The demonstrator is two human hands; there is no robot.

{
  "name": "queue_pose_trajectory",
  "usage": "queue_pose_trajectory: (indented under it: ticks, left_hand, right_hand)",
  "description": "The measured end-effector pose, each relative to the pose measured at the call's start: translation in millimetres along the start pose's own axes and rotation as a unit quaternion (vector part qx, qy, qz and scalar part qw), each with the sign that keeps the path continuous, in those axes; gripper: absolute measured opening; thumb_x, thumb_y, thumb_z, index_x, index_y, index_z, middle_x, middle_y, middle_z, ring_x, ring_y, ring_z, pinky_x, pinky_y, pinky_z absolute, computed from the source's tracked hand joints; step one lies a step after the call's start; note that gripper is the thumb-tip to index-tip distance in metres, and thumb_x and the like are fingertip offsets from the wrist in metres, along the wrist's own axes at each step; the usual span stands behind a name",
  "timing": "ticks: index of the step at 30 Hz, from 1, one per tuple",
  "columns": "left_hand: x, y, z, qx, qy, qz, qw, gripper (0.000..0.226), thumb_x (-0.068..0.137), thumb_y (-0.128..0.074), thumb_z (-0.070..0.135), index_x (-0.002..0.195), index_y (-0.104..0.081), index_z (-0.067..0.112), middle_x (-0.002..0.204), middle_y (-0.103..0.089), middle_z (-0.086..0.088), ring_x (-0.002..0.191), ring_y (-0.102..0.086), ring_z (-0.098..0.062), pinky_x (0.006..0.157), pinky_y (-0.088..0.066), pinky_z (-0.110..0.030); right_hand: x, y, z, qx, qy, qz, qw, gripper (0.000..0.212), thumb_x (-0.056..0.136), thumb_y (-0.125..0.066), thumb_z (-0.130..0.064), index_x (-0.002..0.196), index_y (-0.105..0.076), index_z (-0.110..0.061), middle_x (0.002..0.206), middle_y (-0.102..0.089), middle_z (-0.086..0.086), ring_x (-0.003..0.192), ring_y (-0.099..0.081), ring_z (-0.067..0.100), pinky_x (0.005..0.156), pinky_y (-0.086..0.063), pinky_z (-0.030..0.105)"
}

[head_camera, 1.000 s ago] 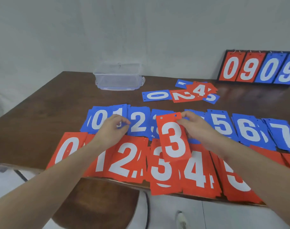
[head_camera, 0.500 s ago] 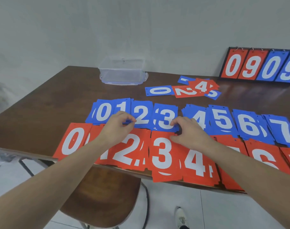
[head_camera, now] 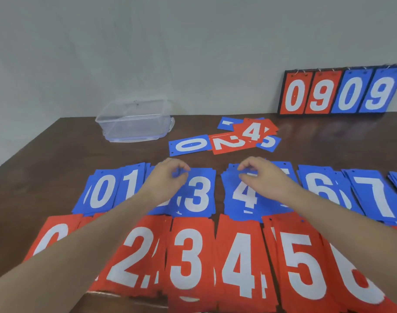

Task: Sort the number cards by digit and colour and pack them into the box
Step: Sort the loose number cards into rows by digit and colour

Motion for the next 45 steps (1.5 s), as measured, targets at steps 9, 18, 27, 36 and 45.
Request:
queue_pose_trajectory:
  ticks: [9,18,27,36,45]
  left_hand:
    - [97.4,-51.3,18.2,0.094,0.028,0.009,0.995,0.033,0.094,-0.065,0.023,0.127,-0.061,0.023,0.132,-0.056,0.008,0.127,-0.05,-0.014,0.105,-0.043,-0.032]
    - [145.7,-37.4,-32.3,0.182,0.142,0.036,0.972,0.06,0.089,-0.064,0.052,0.14,-0.048,0.026,0.149,-0.044,0.006,0.139,-0.039,-0.018,0.114,-0.03,-0.044]
    - [144.5,-29.3,-42.2,0.222,0.098,0.017,0.97,0.066,0.087,-0.063,0.063,0.146,-0.045,0.036,0.145,-0.051,0.012,0.137,-0.042,-0.02,0.112,-0.031,-0.039]
    - [139.3,-19.6,-27.8,0.178,0.092,0.061,0.978,0.048,0.089,-0.069,0.051,0.131,-0.06,0.029,0.12,-0.063,0.012,0.114,-0.054,-0.017,0.101,-0.043,-0.038]
    - [107.4,-9.6,8.2,0.209,0.03,0.067,0.975,0.034,0.085,-0.076,0.045,0.116,-0.065,0.052,0.151,-0.036,0.017,0.147,-0.018,-0.016,0.115,-0.018,-0.051]
  right_hand:
    - [75.7,55.9,67.5,-0.029,0.011,0.022,0.999,0.014,0.095,-0.064,-0.026,0.108,-0.064,-0.03,0.121,-0.062,-0.009,0.116,-0.055,0.01,0.092,-0.044,0.025]
    - [149.8,68.9,91.8,-0.125,0.059,0.024,0.99,0.036,0.094,-0.065,-0.036,0.127,-0.061,-0.025,0.133,-0.058,-0.003,0.124,-0.049,0.02,0.103,-0.04,0.033]
    - [183.6,46.8,116.8,-0.223,0.019,-0.015,0.974,0.086,0.087,-0.039,-0.078,0.159,-0.021,-0.033,0.166,-0.023,-0.001,0.155,-0.014,0.02,0.126,-0.007,0.046]
    - [164.4,63.3,93.4,-0.118,0.054,0.04,0.991,0.071,0.09,-0.067,-0.054,0.15,-0.033,-0.037,0.139,-0.056,0.0,0.12,-0.056,0.022,0.111,-0.038,0.042]
    - [145.0,74.1,92.7,0.124,0.005,0.048,0.991,0.057,0.093,-0.072,-0.019,0.139,-0.047,-0.039,0.132,-0.056,-0.009,0.116,-0.06,0.015,0.077,-0.051,0.019]
Point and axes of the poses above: each hand's wrist, its own x-axis towards the middle knuckle, its own y-axis out of the back of the hand, z = x × y, the point moved 10 cm from there along x, towards the middle knuckle
